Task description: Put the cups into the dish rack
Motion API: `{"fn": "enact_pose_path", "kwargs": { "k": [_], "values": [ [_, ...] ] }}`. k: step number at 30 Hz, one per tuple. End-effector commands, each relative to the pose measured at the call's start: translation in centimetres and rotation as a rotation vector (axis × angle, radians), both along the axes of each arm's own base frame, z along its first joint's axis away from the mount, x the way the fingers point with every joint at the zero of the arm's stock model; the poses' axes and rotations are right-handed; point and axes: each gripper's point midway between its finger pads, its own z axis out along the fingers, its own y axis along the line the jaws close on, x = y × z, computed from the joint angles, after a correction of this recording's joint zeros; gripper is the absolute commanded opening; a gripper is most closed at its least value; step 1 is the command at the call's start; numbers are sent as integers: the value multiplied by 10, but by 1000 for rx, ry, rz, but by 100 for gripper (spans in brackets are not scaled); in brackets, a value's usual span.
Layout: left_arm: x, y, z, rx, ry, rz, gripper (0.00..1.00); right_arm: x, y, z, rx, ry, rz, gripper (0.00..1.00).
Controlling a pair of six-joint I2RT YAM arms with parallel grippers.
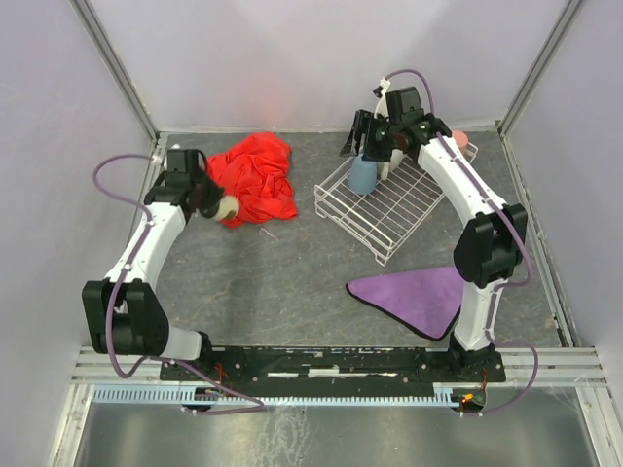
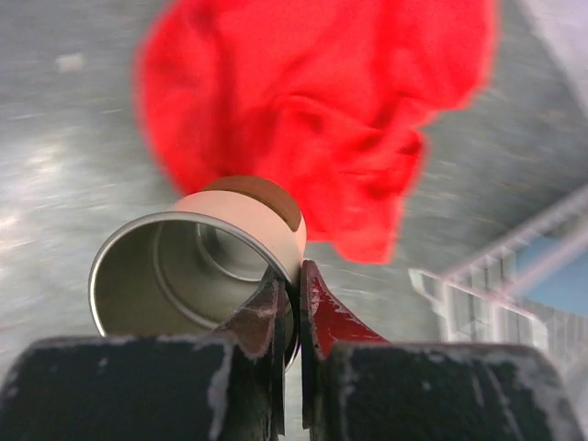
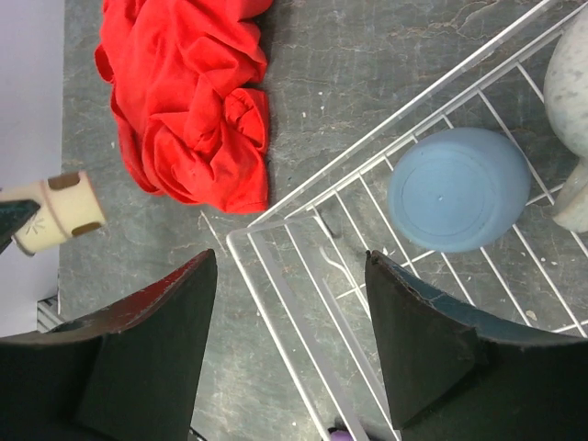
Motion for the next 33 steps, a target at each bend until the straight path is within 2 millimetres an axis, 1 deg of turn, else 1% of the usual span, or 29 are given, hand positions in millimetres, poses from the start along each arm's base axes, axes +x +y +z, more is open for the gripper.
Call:
{"fn": "enact_pose_path", "kwargs": {
  "k": [1,3,5,7,10,13,15,16,17,19,20,21,22,26,30,33],
  "values": [
    [50,-77,73,-219,-259,-192,3,-13,1,60,91,-112,39,74],
    [60,-105,96,-311,-316,-269,3,-21,10,66,160,-97,81,74],
    [67,-129,120,-444,-379,-337,3,-31,24,75,265,-67,127,75],
    [71,-147,141,-577,-436,-379,3,-41,35,82,370,-35,157,76],
    [71,-161,172,-731,-508,-416,3,-50,43,97,502,-30,156,79],
    [69,-171,196,-862,-566,-453,3,-59,49,113,600,-18,178,81],
    [67,-176,208,-976,-586,-461,3,-61,52,122,661,-10,184,83],
    [66,-178,211,-1009,-589,-470,3,-62,53,126,687,-14,185,84],
    [65,-180,211,-1031,-579,-472,3,-63,53,131,714,-26,182,88],
    [62,-184,211,-1054,-569,-476,3,-63,54,141,776,-53,187,99],
    [60,-186,212,-1063,-566,-478,3,-62,54,147,809,-67,192,100],
    [58,-188,213,-1071,-563,-481,3,-62,55,156,841,-86,197,100],
    [56,-191,214,-1080,-558,-486,3,-61,56,160,861,-86,201,100],
    [50,-199,217,-1102,-537,-494,3,-59,57,168,890,-90,197,100],
    [46,-205,220,-1114,-529,-500,3,-57,62,167,900,-78,192,100],
    [44,-211,223,-1114,-522,-521,3,-56,67,161,877,-73,189,100]
  ]
}}
